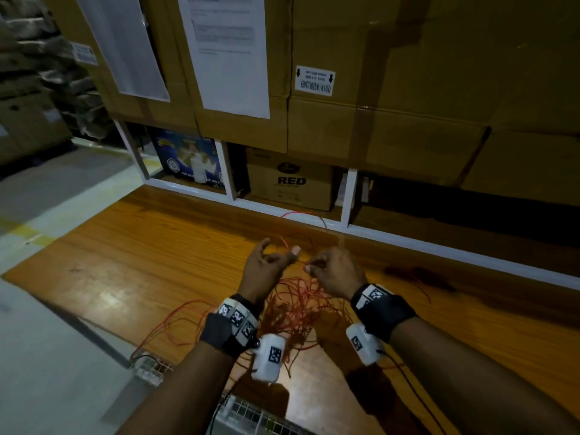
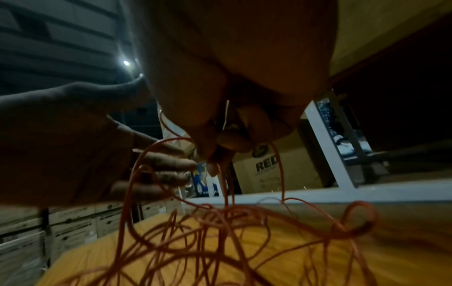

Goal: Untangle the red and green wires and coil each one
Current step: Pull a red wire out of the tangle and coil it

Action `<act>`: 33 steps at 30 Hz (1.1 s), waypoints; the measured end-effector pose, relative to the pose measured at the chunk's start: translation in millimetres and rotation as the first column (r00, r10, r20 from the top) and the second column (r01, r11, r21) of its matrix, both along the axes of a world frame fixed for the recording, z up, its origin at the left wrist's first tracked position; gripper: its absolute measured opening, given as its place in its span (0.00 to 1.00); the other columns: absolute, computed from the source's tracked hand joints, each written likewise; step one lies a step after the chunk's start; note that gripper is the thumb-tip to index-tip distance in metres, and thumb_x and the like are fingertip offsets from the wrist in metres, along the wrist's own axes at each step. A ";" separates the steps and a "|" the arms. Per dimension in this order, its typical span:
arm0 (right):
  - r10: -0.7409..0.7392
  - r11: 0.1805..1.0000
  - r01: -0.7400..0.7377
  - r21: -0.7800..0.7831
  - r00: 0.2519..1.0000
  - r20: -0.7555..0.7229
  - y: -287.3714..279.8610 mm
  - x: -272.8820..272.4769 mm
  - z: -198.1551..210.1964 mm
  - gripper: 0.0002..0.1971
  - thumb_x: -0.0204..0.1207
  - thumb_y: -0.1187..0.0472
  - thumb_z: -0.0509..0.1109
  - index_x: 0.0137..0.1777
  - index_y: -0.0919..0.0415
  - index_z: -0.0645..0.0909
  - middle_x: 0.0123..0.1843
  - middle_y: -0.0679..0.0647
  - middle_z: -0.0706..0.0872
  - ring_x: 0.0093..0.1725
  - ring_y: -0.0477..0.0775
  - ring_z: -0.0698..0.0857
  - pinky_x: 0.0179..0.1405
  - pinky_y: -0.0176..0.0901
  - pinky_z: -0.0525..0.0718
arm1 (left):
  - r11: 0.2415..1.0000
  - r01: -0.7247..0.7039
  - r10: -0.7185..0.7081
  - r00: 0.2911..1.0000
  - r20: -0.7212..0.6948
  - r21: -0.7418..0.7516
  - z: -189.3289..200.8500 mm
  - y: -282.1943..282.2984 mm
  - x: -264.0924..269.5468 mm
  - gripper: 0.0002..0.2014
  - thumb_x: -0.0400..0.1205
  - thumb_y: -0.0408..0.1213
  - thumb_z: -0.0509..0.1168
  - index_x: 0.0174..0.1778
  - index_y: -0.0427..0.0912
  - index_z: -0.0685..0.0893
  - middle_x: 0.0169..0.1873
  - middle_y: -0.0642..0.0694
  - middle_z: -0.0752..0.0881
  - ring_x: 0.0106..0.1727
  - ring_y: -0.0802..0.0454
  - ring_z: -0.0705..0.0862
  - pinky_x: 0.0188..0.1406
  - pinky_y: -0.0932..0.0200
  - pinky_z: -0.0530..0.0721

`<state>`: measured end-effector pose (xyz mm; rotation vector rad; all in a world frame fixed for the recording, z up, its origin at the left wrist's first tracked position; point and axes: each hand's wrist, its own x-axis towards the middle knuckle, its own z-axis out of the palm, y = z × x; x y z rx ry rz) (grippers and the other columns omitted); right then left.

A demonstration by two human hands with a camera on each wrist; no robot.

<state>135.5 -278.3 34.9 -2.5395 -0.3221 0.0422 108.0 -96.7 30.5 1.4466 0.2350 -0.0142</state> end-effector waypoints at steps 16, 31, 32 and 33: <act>-0.180 0.345 0.386 0.856 0.922 -0.344 -131.9 23.0 86.5 0.08 0.84 0.64 0.63 0.45 0.58 0.82 0.26 0.49 0.71 0.27 0.50 0.73 0.33 0.46 0.78 | 0.900 -0.399 0.326 0.884 -0.335 -0.176 -11.2 80.1 43.5 0.11 0.88 0.36 0.68 0.64 0.36 0.87 0.46 0.43 0.86 0.30 0.49 0.73 0.25 0.56 0.77; -0.142 0.644 0.255 0.721 0.966 -0.215 -107.2 -8.3 75.0 0.07 0.91 0.60 0.61 0.56 0.59 0.79 0.34 0.54 0.84 0.36 0.56 0.86 0.31 0.45 0.83 | 0.675 -0.154 0.003 0.978 0.207 0.722 32.1 -7.9 15.4 0.37 0.81 0.59 0.72 0.84 0.52 0.69 0.81 0.44 0.72 0.81 0.42 0.71 0.74 0.40 0.76; -0.117 0.637 0.243 0.732 0.968 -0.220 -100.9 -10.3 79.7 0.07 0.91 0.59 0.60 0.56 0.59 0.79 0.35 0.55 0.84 0.37 0.56 0.87 0.31 0.43 0.83 | 0.725 -0.004 -0.176 0.966 0.191 0.689 34.0 -33.3 2.4 0.34 0.81 0.58 0.72 0.81 0.55 0.72 0.78 0.49 0.76 0.78 0.48 0.74 0.68 0.50 0.79; -0.090 0.614 0.237 0.753 0.969 -0.231 -94.8 -12.4 84.5 0.07 0.91 0.59 0.60 0.57 0.59 0.79 0.36 0.55 0.84 0.38 0.56 0.87 0.31 0.42 0.84 | 0.741 0.175 -0.343 0.929 0.141 0.648 33.5 -57.9 -9.1 0.34 0.80 0.58 0.74 0.81 0.56 0.73 0.77 0.53 0.77 0.77 0.53 0.75 0.64 0.58 0.78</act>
